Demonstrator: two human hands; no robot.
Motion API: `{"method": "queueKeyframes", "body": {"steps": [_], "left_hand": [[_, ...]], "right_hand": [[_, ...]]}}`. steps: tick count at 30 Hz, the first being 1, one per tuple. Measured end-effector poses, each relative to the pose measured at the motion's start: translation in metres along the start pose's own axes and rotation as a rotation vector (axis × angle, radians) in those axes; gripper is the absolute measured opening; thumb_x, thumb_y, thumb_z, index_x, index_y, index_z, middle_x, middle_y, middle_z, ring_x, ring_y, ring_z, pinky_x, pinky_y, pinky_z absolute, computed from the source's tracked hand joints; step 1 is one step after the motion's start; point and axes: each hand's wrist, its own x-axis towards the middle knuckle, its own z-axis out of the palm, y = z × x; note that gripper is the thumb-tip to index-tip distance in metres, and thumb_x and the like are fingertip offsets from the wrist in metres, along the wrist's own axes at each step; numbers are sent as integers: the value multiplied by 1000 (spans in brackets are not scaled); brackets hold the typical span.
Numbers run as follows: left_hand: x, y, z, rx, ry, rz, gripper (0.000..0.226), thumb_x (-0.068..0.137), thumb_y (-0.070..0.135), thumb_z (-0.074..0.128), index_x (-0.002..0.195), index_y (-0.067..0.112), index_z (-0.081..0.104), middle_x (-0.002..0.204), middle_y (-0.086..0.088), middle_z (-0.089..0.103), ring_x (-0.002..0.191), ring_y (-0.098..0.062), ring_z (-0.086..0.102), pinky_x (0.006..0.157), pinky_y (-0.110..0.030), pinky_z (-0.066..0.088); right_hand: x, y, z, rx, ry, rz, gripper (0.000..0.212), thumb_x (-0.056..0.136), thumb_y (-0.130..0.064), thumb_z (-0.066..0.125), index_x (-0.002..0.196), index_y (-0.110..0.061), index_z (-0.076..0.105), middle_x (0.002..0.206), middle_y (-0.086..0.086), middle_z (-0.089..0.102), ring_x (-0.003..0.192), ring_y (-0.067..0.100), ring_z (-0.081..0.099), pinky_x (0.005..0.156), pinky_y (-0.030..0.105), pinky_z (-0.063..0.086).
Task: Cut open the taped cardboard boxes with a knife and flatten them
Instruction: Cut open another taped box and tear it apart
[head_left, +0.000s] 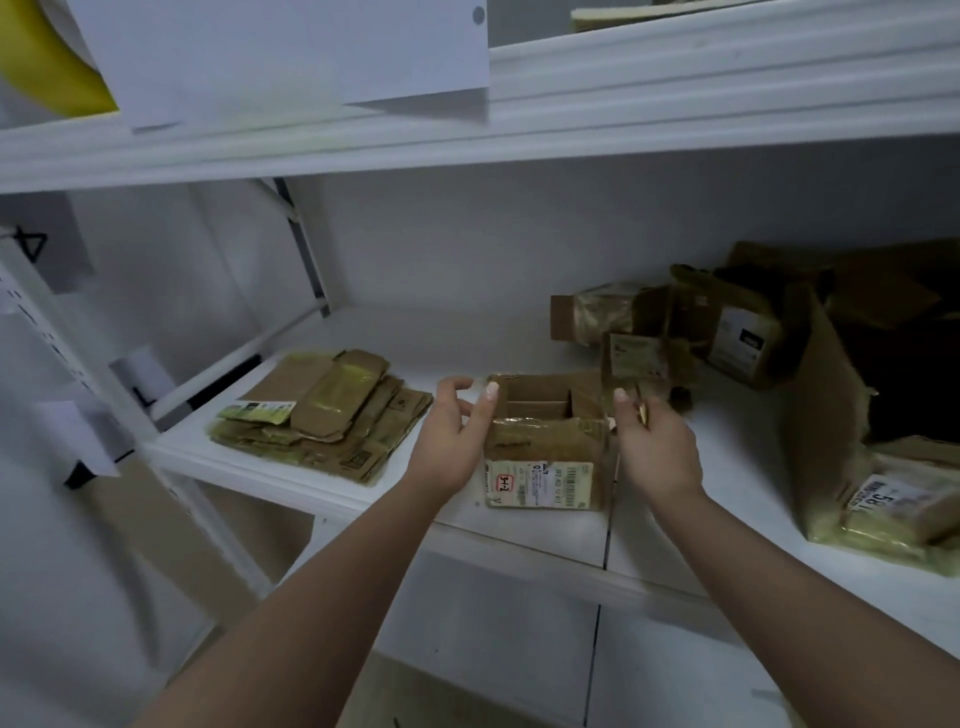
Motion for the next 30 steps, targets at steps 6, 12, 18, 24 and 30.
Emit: {"method": "queueKeyframes", "body": {"steps": [6,12,18,24,30], "left_hand": [[25,8,0,111,19,-144,72,81,62,62,131,16,39,100,-2,59,93,-19,61,85,-49,55],[32,18,4,207,-169,-282,67,79,40,70,131,19,33,119,-9,54,95,-25,64,60,-32,55],[26,22,0,170,-176,-260,44,89,25,59,127,18,37,97,-3,62,84,-20,64,66,-36,59],[22,18,-11,131,-103,-181,41,92,13,55,131,11,43,91,-2,56,84,-25,63,58,-35,56],[17,16,-13,108,-104,-123,58,87,25,69,133,12,37,104,-4,54,86,-23,64,55,-31,55]], "right_hand": [[13,-16,-7,-27,-65,53,66,79,-66,57,122,-17,54,112,1,59,103,23,55,84,39,48],[12,-31,-4,-161,-149,96,64,68,-70,66,104,-19,51,104,0,58,100,24,56,82,40,49],[9,-34,0,-206,-202,91,30,81,-44,63,91,-19,53,87,-1,58,83,19,57,75,36,50],[10,-25,-6,-88,-82,38,14,89,-30,53,83,-19,59,78,0,59,78,22,57,65,34,44],[11,-13,-4,-40,-47,-25,11,88,-24,56,98,-20,58,84,-1,60,81,21,57,63,31,43]]}}
